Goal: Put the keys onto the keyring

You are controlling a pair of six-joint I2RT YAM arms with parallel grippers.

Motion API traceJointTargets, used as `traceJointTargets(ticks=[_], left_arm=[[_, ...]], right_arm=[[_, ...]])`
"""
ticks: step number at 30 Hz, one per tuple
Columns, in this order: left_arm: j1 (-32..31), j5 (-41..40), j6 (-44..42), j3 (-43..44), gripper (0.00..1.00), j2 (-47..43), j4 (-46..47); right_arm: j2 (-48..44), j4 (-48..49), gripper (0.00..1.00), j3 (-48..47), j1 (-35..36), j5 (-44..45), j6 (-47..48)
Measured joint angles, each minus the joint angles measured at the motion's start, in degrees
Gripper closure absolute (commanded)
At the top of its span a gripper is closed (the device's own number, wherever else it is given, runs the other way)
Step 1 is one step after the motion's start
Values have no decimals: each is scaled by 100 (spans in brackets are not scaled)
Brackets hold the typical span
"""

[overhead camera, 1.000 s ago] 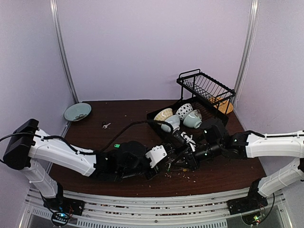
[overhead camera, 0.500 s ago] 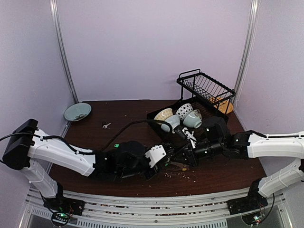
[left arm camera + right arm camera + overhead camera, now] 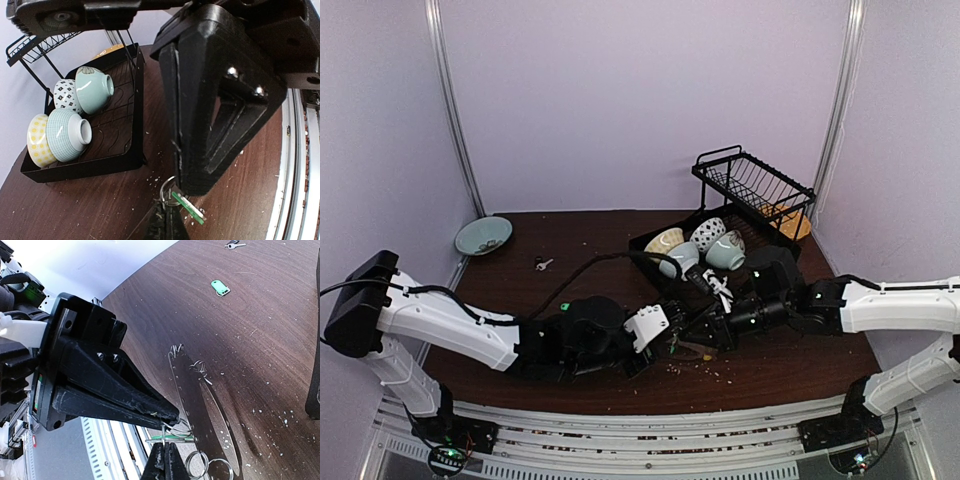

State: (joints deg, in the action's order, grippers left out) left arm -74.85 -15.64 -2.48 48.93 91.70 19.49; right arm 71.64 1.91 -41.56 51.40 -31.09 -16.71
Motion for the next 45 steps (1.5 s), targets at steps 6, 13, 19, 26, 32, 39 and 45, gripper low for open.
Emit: traceJointTargets(ticks=[6,13,19,26,32,39,45], left_arm=[[0,0,0,-7,100,0,-24],[-15,63,0,-7,100,-2,20],[-15,74,0,-7,100,-4,37],[-15,87,0,-7,100,-44,57],[-28,83,-7,-26,100,-48,76],[-74,142,-24,-420,100,-317,505],[-186,79,-133,-540,100,-319,804]], right_arm=[[105,-63,100,0,0,61,37],[151,-120,100,-2,0,127,-15],[94,-96,100,-2,0,20,17],[-13,-85,100,-2,0,39,15],[-13,-90,100,-2,-9,90,-26],[-4,0,100,-2,-107,35,-164],[66,11,100,-2,-118,-160,-166]])
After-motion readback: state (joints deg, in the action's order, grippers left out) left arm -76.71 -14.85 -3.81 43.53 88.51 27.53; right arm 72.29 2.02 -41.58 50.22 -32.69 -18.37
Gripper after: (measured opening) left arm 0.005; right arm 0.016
